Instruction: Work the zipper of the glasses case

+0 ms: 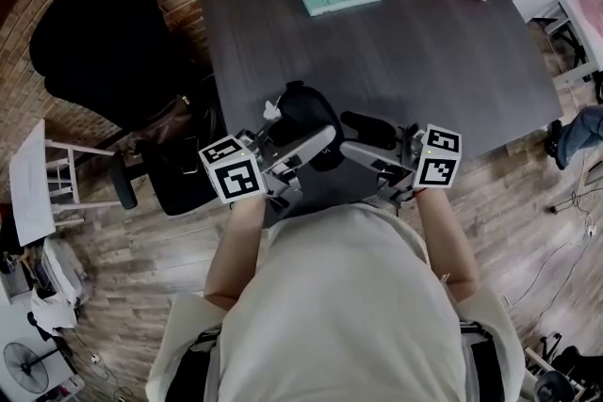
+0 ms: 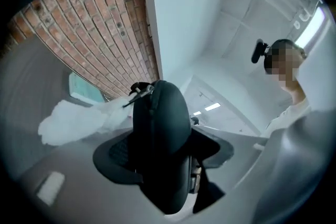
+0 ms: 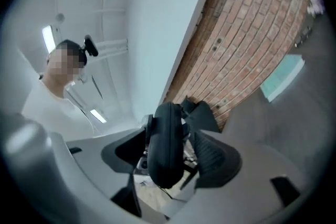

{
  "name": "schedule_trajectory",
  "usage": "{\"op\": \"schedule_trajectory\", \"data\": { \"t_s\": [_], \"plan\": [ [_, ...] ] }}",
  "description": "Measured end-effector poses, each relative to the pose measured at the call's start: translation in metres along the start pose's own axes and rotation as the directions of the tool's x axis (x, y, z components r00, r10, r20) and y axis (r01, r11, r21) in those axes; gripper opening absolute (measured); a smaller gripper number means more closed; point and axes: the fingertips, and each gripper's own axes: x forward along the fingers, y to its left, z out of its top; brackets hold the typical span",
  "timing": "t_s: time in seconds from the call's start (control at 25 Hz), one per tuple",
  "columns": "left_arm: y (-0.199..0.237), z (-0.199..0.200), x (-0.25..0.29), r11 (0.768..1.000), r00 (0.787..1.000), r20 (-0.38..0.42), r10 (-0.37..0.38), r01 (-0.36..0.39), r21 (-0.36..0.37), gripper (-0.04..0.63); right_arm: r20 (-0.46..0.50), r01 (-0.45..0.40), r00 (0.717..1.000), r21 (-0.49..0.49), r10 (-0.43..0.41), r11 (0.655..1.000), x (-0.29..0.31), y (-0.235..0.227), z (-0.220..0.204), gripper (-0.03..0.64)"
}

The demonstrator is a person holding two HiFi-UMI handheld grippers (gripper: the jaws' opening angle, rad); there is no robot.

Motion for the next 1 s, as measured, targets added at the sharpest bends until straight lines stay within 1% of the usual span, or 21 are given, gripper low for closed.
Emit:
{"op": "schedule_trajectory", "data": {
  "t_s": [0.04, 0.08, 0.12, 0.16, 0.2, 0.24, 0.32, 0.36, 0.4, 0.48, 0.52, 0.56, 0.6, 0.68, 0.72, 0.76, 0.8, 0.84, 0.88, 1.0],
  "plan": [
    [0.005, -0.003, -0.001, 0.999, 0.999, -0.019, 0.028, -0.028, 0.015, 0.296, -0.036, 0.053, 0.998, -0.062, -0.056, 0.997, -0.004, -0.005, 0.003, 0.276],
    [0.009, -0.006, -0.002, 0.998, 0.998, -0.039, 0.051, -0.050, 0.032, 0.296, -0.079, 0.101, 0.990, -0.133, -0.113, 0.986, -0.006, -0.009, 0.008, 0.276],
    [0.011, -0.011, -0.002, 0.997, 0.996, -0.059, 0.065, -0.062, 0.051, 0.296, -0.128, 0.141, 0.977, -0.207, -0.170, 0.968, -0.006, -0.012, 0.012, 0.276],
    [0.013, -0.016, -0.001, 0.996, 0.995, -0.079, 0.068, -0.062, 0.071, 0.295, -0.182, 0.170, 0.957, -0.275, -0.225, 0.946, -0.005, -0.016, 0.016, 0.276],
    [0.012, -0.021, 0.002, 0.995, 0.994, -0.094, 0.061, -0.053, 0.085, 0.295, -0.237, 0.187, 0.932, -0.337, -0.276, 0.923, -0.002, -0.020, 0.019, 0.283],
    [0.012, -0.026, 0.005, 0.995, 0.993, -0.104, 0.053, -0.044, 0.089, 0.295, -0.288, 0.193, 0.903, -0.391, -0.319, 0.900, 0.002, -0.024, 0.022, 0.284],
    [0.015, -0.032, 0.008, 0.997, 0.994, -0.099, 0.054, -0.047, 0.068, 0.293, -0.377, 0.172, 0.846, -0.474, -0.376, 0.864, 0.013, -0.030, 0.026, 0.276],
    [0.019, -0.033, 0.008, 0.997, 0.994, -0.091, 0.064, -0.060, 0.051, 0.293, -0.420, 0.149, 0.822, -0.492, -0.384, 0.858, 0.019, -0.032, 0.027, 0.270],
    [0.023, -0.034, 0.008, 0.996, 0.993, -0.091, 0.080, -0.076, 0.043, 0.293, -0.462, 0.121, 0.804, -0.488, -0.373, 0.864, 0.025, -0.032, 0.027, 0.275],
    [0.029, -0.040, 0.008, 0.992, 0.986, -0.119, 0.116, -0.109, 0.061, 0.293, -0.540, 0.061, 0.784, -0.422, -0.305, 0.905, 0.037, -0.028, 0.026, 0.284],
    [0.030, -0.044, 0.008, 0.990, 0.982, -0.139, 0.127, -0.118, 0.071, 0.291, -0.570, 0.040, 0.772, -0.395, -0.279, 0.918, 0.043, -0.025, 0.026, 0.284],
    [0.029, -0.049, 0.010, 0.990, 0.979, -0.159, 0.130, -0.119, 0.076, 0.291, -0.597, 0.024, 0.753, -0.394, -0.276, 0.919, 0.049, -0.024, 0.026, 0.284],
    [0.028, -0.053, 0.012, 0.990, 0.976, -0.177, 0.129, -0.117, 0.076, 0.291, -0.623, 0.007, 0.726, -0.416, -0.291, 0.910, 0.054, -0.024, 0.026, 0.284],
    [0.027, -0.061, 0.017, 0.989, 0.969, -0.210, 0.133, -0.117, 0.085, 0.291, -0.676, -0.039, 0.663, -0.461, -0.322, 0.887, 0.066, -0.026, 0.022, 0.284],
    [0.026, -0.065, 0.019, 0.988, 0.963, -0.228, 0.141, -0.121, 0.097, 0.290, -0.704, -0.063, 0.633, -0.462, -0.322, 0.885, 0.072, -0.026, 0.018, 0.284],
    [0.026, -0.069, 0.022, 0.986, 0.958, -0.247, 0.149, -0.124, 0.113, 0.290, -0.736, -0.086, 0.602, -0.448, -0.312, 0.890, 0.077, -0.026, 0.013, 0.284],
    [0.025, -0.074, 0.024, 0.984, 0.951, -0.267, 0.154, -0.124, 0.129, 0.290, -0.770, -0.107, 0.564, -0.427, -0.299, 0.898, 0.082, -0.026, 0.006, 0.285],
    [0.023, -0.079, 0.027, 0.982, 0.945, -0.286, 0.156, -0.118, 0.145, 0.290, -0.805, -0.126, 0.518, -0.407, -0.290, 0.905, 0.084, -0.027, -0.002, 0.285],
    [0.020, -0.083, 0.030, 0.981, 0.939, -0.306, 0.155, -0.110, 0.162, 0.290, -0.839, -0.145, 0.463, -0.391, -0.287, 0.909, 0.084, -0.029, -0.010, 0.285],
    [0.013, -0.093, 0.037, 0.971, 0.920, -0.358, 0.156, -0.077, 0.226, 0.290, -0.914, -0.181, 0.279, -0.352, -0.295, 0.918, 0.074, -0.040, -0.035, 0.284]
  ]
}}
